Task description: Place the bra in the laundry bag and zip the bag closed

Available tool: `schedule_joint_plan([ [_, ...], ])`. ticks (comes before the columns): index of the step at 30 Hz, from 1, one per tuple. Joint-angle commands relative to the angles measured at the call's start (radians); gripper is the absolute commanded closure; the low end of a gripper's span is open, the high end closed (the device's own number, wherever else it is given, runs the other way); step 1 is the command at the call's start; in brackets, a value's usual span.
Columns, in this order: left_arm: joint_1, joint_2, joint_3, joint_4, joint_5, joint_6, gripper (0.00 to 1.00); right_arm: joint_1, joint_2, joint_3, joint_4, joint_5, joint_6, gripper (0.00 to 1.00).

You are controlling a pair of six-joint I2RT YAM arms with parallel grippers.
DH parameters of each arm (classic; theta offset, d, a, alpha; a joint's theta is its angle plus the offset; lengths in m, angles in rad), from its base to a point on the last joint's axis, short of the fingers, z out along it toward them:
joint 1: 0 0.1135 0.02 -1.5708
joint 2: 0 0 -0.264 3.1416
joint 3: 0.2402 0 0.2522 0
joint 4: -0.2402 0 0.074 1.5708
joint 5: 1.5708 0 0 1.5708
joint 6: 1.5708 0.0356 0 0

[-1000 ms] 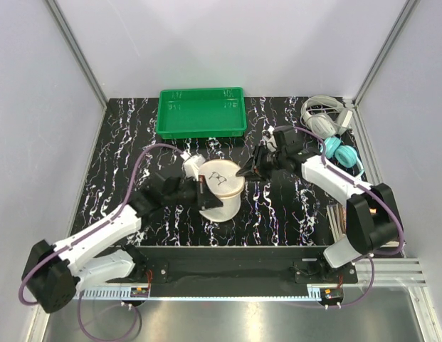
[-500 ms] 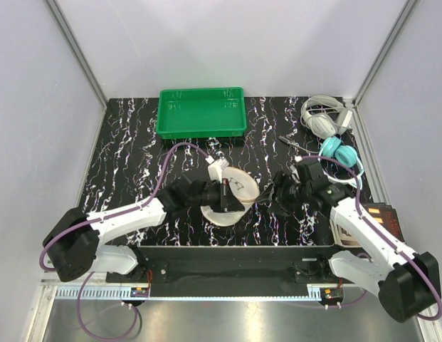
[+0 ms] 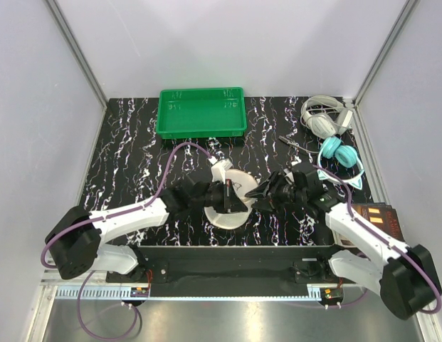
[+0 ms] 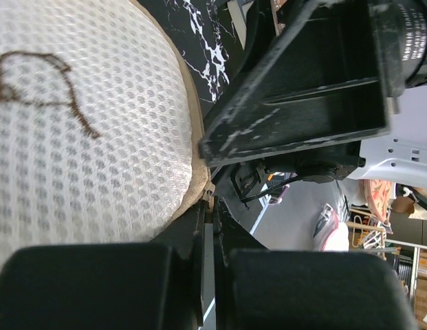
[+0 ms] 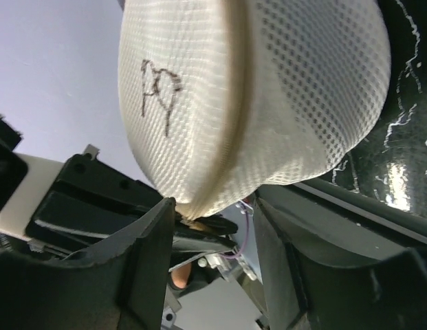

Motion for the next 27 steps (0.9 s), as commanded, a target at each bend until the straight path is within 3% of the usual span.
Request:
schedule_joint_plan([
  [1, -0.010, -0.012, 0.037, 0.055, -0.016, 0.004, 1.00, 0.010, -0.106, -0.033, 0.057, 0.039, 0.099, 0.42],
  [6, -0.011, -0.017, 0.040, 0.055, -0.011, 0.005, 1.00, 0.010, -0.097, -0.021, 0.040, 0.048, 0.091, 0.40],
  [13, -0.011, -0.023, 0.044, 0.053, -0.013, 0.005, 1.00, 0.015, 0.006, -0.011, 0.114, 0.036, 0.081, 0.51],
  [17, -0.011, -0.025, 0.047, 0.050, -0.005, 0.011, 1.00, 0.015, 0.032, -0.026, 0.151, 0.045, 0.085, 0.76],
  [18, -0.011, -0.023, 0.044, 0.047, -0.005, 0.011, 1.00, 0.015, 0.038, -0.035, 0.157, 0.054, 0.081, 0.96],
  [19, -0.008, -0.032, 0.043, 0.040, -0.010, 0.014, 1.00, 0.015, 0.041, -0.035, 0.161, 0.059, 0.081, 1.00],
  [24, 0.061, -0.112, 0.007, -0.104, -0.047, 0.069, 1.00, -0.011, 0.038, -0.060, 0.161, 0.036, 0.035, 1.00],
  [27, 0.157, -0.179, -0.029, -0.204, -0.036, 0.117, 1.00, -0.044, 0.041, -0.060, 0.163, -0.010, -0.002, 1.00],
])
